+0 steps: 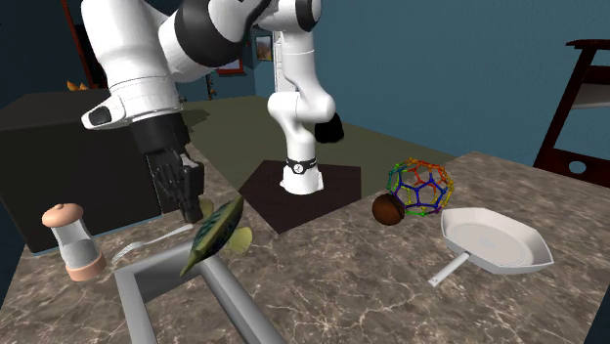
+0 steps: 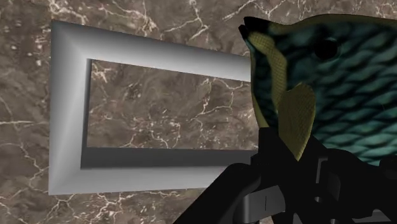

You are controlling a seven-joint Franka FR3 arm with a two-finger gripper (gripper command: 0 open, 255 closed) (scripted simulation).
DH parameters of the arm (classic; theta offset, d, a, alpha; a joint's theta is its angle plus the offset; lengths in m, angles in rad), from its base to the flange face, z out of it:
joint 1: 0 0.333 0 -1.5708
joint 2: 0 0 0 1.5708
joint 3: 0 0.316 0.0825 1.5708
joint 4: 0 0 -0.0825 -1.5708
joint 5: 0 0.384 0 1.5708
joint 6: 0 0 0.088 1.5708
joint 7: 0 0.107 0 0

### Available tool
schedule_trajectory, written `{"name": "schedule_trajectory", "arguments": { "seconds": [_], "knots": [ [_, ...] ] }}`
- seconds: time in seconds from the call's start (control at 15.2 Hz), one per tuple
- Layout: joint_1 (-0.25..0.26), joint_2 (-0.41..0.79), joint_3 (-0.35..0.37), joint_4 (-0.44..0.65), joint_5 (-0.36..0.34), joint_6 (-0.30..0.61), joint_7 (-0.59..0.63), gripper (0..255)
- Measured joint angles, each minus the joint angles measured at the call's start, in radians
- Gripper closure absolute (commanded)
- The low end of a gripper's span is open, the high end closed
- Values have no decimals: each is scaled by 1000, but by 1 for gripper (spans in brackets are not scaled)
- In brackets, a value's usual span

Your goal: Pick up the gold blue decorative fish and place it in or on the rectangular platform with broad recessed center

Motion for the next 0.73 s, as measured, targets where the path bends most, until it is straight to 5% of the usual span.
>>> {"name": "schedule_trajectory", "arguments": {
  "seconds": [0.33,0.73],
  "knots": [
    [-56,141,-26,201,11,-85,-56,255],
    [-62,175,-24,177,27,-35,-88,255]
  ]
}}
